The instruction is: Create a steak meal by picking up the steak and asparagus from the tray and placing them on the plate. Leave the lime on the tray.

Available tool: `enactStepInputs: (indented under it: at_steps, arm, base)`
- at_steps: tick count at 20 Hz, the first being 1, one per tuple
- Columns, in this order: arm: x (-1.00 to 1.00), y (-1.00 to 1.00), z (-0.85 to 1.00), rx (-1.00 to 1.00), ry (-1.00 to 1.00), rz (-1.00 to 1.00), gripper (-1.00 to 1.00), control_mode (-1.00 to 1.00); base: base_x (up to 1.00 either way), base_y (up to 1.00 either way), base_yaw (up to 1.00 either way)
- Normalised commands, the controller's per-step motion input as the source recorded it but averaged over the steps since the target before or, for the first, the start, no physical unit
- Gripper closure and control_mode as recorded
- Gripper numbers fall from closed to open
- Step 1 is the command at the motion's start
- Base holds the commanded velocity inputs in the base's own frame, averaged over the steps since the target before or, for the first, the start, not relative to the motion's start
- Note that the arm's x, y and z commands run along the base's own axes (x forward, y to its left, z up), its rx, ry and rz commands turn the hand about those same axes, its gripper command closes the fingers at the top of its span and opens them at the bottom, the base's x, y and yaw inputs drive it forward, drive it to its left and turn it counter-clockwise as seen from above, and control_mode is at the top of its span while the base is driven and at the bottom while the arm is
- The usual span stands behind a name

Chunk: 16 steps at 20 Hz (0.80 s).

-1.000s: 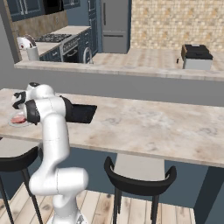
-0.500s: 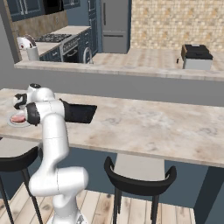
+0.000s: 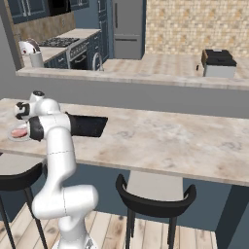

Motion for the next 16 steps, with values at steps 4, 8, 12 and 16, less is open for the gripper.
enactStepInputs:
  at_steps: [4, 8, 12, 16]
  arm:
    - [0.0, -0.02, 0.0, 0.0, 0.0, -0.02, -1.0, -1.0]
    - [-0.06, -0.19, 0.0, 0.0, 0.0, -0.05, -1.0, -1.0]
    - [-0.28, -0.36, 0.06, 0.0, -0.02, -0.05, -1.0, -1.0]
    - [-0.53, -0.34, 0.26, 0.0, -0.07, -0.01, -1.0, -1.0]
  base:
    - [0.0, 0.0, 0.0]
    - [0.0, 0.0, 0.0]
    - [0.0, 0.0, 0.0]
    - [0.0, 0.0, 0.0]
